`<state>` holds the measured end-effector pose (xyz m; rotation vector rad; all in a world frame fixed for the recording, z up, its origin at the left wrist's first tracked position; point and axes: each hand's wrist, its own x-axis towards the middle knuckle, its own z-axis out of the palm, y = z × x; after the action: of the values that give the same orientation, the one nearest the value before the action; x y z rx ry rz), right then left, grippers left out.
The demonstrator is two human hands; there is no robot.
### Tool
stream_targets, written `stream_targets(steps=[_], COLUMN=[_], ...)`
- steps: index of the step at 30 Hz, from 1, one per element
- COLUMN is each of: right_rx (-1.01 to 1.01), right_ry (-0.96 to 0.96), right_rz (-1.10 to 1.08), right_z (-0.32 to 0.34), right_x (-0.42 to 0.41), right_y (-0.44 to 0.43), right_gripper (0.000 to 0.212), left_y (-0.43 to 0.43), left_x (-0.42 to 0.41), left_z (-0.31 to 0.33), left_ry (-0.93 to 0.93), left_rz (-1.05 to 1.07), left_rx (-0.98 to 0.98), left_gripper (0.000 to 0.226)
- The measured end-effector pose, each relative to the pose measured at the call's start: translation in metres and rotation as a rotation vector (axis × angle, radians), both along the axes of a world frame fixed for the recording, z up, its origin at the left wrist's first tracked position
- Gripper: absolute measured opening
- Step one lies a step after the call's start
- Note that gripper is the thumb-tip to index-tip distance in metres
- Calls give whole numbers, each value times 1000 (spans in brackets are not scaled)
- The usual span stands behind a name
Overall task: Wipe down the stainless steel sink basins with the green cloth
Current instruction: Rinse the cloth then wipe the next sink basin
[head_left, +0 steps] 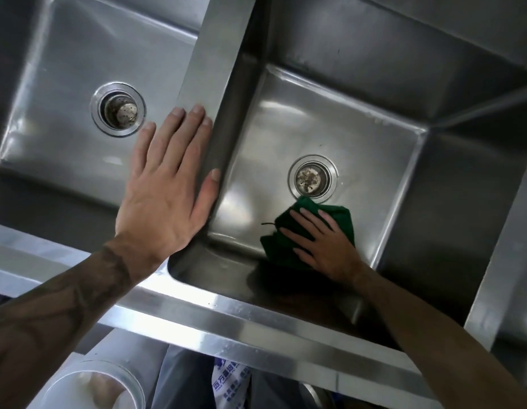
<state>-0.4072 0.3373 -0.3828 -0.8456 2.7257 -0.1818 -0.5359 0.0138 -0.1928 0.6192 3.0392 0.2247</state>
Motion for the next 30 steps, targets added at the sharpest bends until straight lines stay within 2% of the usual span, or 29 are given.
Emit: stream_targets(steps=[3,10,16,20,25,27,30], right_rx=[69,-45,43,78,98,105,95], right_ry=[-43,-18,12,-37,-49,-51,-50], right_rz=[-68,-75,-90,-127,-515,-584,-404], right_z=[7,-2,5,3,-1,-2,1], right_x=[17,-30,20,25,15,23,41], right_y=[20,-76,16,26,34,32,41], right_gripper=[56,53,55,56,57,58,61], left_y=[0,-1,-3,-2,-3,-3,-2], left_x=[-2,-2,-4,-3,-5,-5,-4], left_z=[-1,-3,-4,-4,-6,-6,-6], left_ry=[-18,-20,-16,-16,-21,-21,-29], left_rz=[15,-2,-13,-9,-21,-21,-18], left_rx=[51,107,148,166,174,181,188], left_gripper=[61,60,59,58,58,58,58])
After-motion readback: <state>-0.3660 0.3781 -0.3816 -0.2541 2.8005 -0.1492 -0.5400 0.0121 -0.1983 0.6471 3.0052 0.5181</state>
